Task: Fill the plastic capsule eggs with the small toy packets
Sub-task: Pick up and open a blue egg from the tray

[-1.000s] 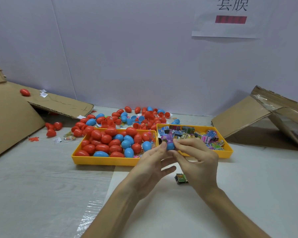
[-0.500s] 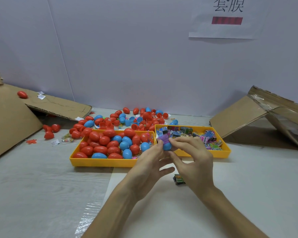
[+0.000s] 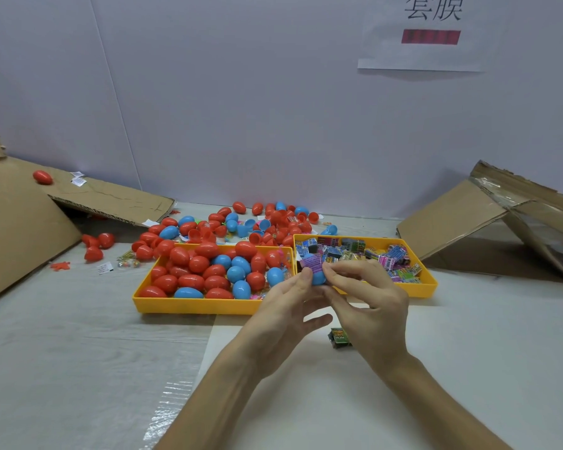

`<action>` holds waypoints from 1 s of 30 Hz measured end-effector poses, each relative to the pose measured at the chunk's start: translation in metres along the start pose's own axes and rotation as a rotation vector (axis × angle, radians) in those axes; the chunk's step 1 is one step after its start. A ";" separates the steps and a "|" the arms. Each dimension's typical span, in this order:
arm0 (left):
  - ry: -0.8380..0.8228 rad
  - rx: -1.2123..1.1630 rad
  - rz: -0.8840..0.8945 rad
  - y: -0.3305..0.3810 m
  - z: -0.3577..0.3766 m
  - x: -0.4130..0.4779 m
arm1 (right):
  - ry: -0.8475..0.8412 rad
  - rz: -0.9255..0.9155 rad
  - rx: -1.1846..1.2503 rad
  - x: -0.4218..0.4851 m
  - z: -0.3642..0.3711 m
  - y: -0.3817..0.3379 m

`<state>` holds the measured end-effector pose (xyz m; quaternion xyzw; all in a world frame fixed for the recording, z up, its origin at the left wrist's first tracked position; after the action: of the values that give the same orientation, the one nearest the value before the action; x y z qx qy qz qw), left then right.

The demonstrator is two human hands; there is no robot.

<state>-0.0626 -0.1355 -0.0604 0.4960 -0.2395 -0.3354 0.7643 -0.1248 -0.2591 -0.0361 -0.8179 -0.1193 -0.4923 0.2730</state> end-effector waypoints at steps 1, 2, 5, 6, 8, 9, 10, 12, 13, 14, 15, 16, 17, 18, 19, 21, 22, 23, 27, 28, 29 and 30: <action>-0.004 0.000 0.001 0.000 0.000 0.000 | 0.002 0.002 0.006 0.000 0.000 0.000; -0.007 0.001 0.002 0.000 0.001 0.000 | 0.003 0.005 0.010 0.000 0.000 -0.001; -0.014 0.004 -0.002 0.000 0.001 0.000 | 0.004 0.019 0.019 0.000 0.000 -0.001; -0.016 0.004 -0.005 0.000 0.001 0.000 | 0.002 0.025 0.023 0.000 0.000 -0.001; -0.015 0.003 -0.008 0.000 0.002 0.000 | -0.003 0.033 0.033 0.000 0.000 -0.001; -0.014 0.003 -0.009 -0.001 0.002 0.000 | -0.005 0.034 0.037 0.000 0.000 -0.001; -0.012 0.004 -0.009 -0.001 0.001 0.000 | -0.007 0.033 0.041 0.000 0.000 -0.001; -0.008 0.005 -0.006 -0.002 0.001 0.001 | -0.011 0.032 0.046 0.001 0.000 -0.001; -0.013 0.006 -0.005 -0.002 0.001 0.001 | -0.014 0.032 0.044 0.000 0.000 -0.001; -0.017 0.009 -0.005 -0.001 0.001 0.001 | -0.016 0.033 0.040 0.000 0.000 0.000; -0.017 0.010 -0.005 -0.001 0.001 0.001 | -0.018 0.033 0.035 0.000 0.000 0.000; -0.011 0.008 -0.005 0.000 0.001 0.001 | -0.020 0.033 0.030 0.000 0.000 0.000; -0.007 0.001 -0.002 -0.001 0.001 0.001 | -0.022 0.035 0.028 0.000 0.000 0.000; -0.008 -0.010 0.003 -0.001 0.000 0.002 | -0.026 0.041 0.030 0.001 0.000 -0.001; -0.010 -0.025 0.010 -0.002 0.000 0.002 | -0.030 0.052 0.033 0.002 0.000 -0.001; -0.015 -0.059 0.018 -0.002 0.000 0.002 | -0.046 0.081 0.035 0.004 0.000 -0.002; -0.029 -0.071 0.020 -0.002 0.000 0.003 | -0.058 0.098 0.036 0.005 0.001 -0.002; -0.044 -0.084 0.020 -0.002 0.001 0.003 | -0.071 0.113 0.037 0.005 0.001 -0.001; -0.055 -0.150 0.016 -0.002 -0.001 0.002 | -0.075 0.126 0.002 0.005 0.004 -0.004; -0.053 -0.164 0.015 -0.002 -0.002 0.002 | -0.061 0.126 -0.021 0.005 0.004 -0.005; -0.052 -0.171 0.011 -0.002 -0.002 0.003 | -0.045 0.125 -0.041 0.005 0.003 -0.005; -0.053 -0.171 0.005 -0.003 -0.003 0.003 | -0.032 0.122 -0.051 0.005 0.003 -0.004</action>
<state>-0.0591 -0.1369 -0.0638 0.4194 -0.2315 -0.3657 0.7980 -0.1225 -0.2543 -0.0314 -0.8381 -0.0610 -0.4643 0.2797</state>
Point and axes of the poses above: each hand's wrist, its own x-axis towards the middle knuckle, its own z-axis out of the palm, y = z × x, the point moved 4 cm from there along x, towards the middle knuckle, and after that the axes turned 6 degrees about -y, right-handed, at the moved point
